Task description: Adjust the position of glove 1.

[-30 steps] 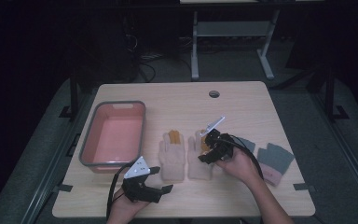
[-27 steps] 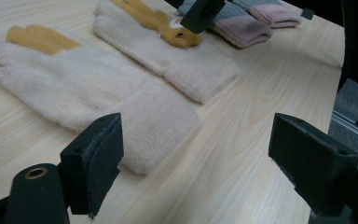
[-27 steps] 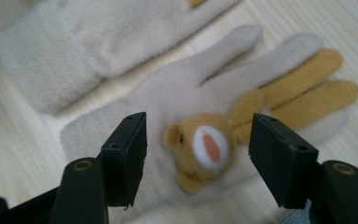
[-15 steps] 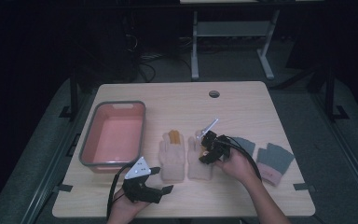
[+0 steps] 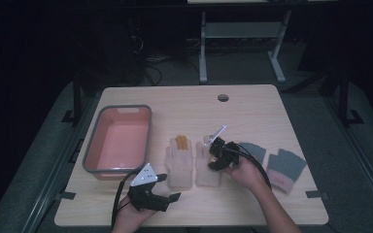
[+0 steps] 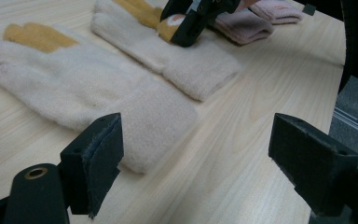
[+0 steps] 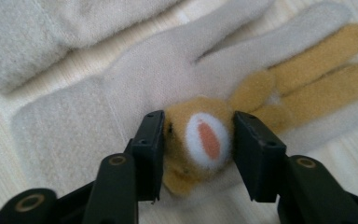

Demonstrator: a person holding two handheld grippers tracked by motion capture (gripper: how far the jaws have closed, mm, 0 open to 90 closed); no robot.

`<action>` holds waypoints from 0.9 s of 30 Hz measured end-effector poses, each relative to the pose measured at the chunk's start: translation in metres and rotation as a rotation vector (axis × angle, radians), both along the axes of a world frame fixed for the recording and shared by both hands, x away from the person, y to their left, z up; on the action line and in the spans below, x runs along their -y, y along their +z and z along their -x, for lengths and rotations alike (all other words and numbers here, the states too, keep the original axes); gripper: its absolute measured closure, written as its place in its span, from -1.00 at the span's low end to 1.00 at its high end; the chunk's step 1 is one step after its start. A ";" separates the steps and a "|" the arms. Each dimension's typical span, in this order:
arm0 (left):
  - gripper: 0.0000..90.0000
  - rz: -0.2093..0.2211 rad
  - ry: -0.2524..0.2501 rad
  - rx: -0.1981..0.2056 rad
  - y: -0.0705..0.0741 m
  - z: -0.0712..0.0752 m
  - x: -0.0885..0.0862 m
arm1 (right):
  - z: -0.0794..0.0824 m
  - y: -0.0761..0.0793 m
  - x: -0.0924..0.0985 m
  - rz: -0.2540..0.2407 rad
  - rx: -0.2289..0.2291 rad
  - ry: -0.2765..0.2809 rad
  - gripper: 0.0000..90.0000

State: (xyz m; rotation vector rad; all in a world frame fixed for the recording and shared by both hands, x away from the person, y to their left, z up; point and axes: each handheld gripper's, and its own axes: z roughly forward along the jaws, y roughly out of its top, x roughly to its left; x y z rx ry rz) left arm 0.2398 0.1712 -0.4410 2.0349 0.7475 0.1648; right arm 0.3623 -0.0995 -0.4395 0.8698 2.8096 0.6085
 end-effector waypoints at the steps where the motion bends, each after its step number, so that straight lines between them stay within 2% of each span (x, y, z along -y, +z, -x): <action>1: -0.60 0.002 0.001 0.000 0.000 0.000 0.000 | 0.000 0.000 0.000 -0.001 -0.001 -0.001 0.26; 12: -0.60 0.016 0.001 -0.007 0.000 -0.001 -0.001 | 0.002 0.009 -0.001 0.004 0.021 0.027 0.36; 15: -0.60 0.018 0.002 -0.008 0.000 -0.001 -0.001 | 0.004 0.012 0.000 -0.002 0.027 0.033 0.36; 17: -0.60 0.020 0.002 -0.012 0.000 0.000 -0.001 | 0.006 0.017 0.001 -0.023 0.031 0.036 0.36; 27: -0.60 0.029 0.014 -0.021 0.000 -0.001 -0.002 | 0.010 0.030 0.005 -0.028 0.058 0.063 0.37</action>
